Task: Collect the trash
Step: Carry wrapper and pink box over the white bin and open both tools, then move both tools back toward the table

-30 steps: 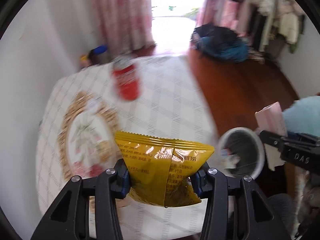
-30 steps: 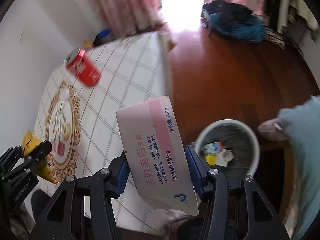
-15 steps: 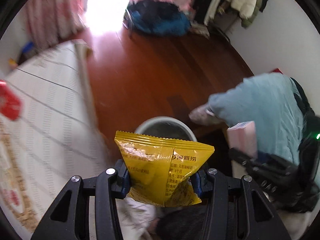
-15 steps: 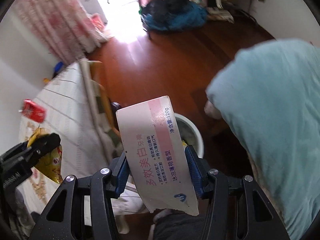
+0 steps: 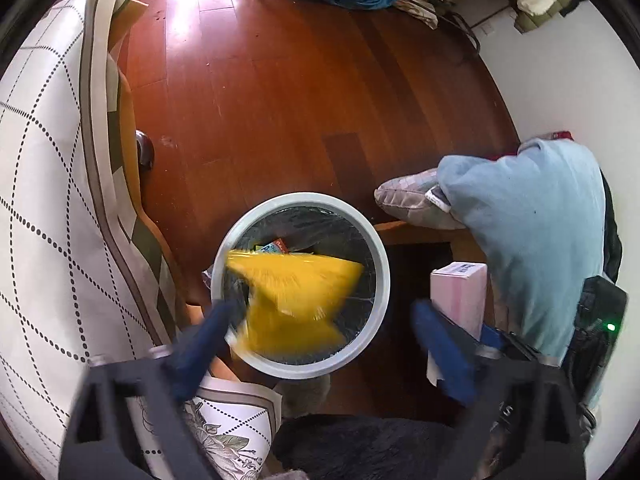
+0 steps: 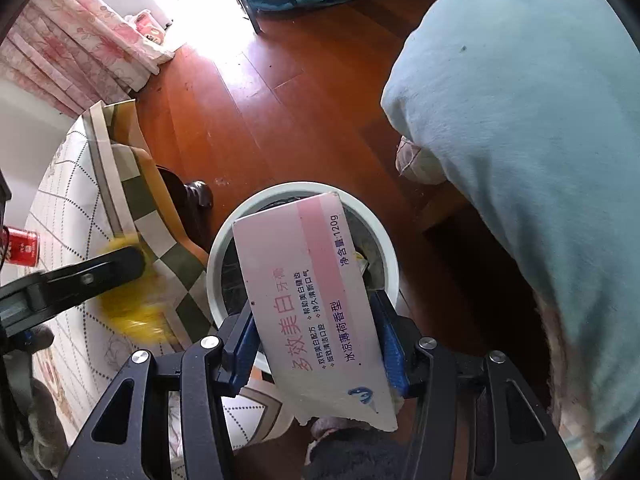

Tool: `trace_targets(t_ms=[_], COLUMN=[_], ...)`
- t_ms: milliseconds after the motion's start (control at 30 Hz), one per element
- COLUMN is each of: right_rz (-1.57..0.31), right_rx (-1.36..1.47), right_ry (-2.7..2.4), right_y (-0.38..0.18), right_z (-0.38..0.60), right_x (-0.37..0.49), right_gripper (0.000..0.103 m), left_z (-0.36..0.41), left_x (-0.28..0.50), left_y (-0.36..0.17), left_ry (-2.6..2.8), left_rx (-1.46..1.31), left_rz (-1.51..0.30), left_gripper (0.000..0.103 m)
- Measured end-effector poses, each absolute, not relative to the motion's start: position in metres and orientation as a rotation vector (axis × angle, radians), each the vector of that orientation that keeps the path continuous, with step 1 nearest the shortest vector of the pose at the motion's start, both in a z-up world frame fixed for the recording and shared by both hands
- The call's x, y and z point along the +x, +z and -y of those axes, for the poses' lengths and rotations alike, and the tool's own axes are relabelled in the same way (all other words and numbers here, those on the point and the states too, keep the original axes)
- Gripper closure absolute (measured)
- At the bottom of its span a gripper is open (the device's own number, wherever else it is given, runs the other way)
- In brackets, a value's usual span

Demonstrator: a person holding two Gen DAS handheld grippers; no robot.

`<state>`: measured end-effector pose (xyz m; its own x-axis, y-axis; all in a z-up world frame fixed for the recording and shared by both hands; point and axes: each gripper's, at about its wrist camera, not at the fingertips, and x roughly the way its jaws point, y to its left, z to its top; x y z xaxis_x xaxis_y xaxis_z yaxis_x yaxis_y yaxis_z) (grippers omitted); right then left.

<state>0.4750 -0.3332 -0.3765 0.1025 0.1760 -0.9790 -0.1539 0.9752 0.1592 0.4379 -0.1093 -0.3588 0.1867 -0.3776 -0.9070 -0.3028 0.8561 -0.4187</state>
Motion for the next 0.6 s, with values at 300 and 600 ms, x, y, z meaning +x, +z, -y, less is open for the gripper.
trace_targets(t_ms=[300,600], right_rz=[-1.407,-1.344], right_rx=[-0.008,-0.089], right_ry=[0.23,0.219], right_y=[-0.368,-0.326], right_z=[0.33,0.323], right_x=[0.471,0.442], right_gripper=[0.007,0.003], left_z=[0.093,0.097], left_x=[0.415,0.368], left_y=[-0.334,-0.291], left_ry=[0.069,0.178], left_rx=[-0.493,-0.335], left_rz=[-1.351,-1.263], left_gripper=[0.004,0.004])
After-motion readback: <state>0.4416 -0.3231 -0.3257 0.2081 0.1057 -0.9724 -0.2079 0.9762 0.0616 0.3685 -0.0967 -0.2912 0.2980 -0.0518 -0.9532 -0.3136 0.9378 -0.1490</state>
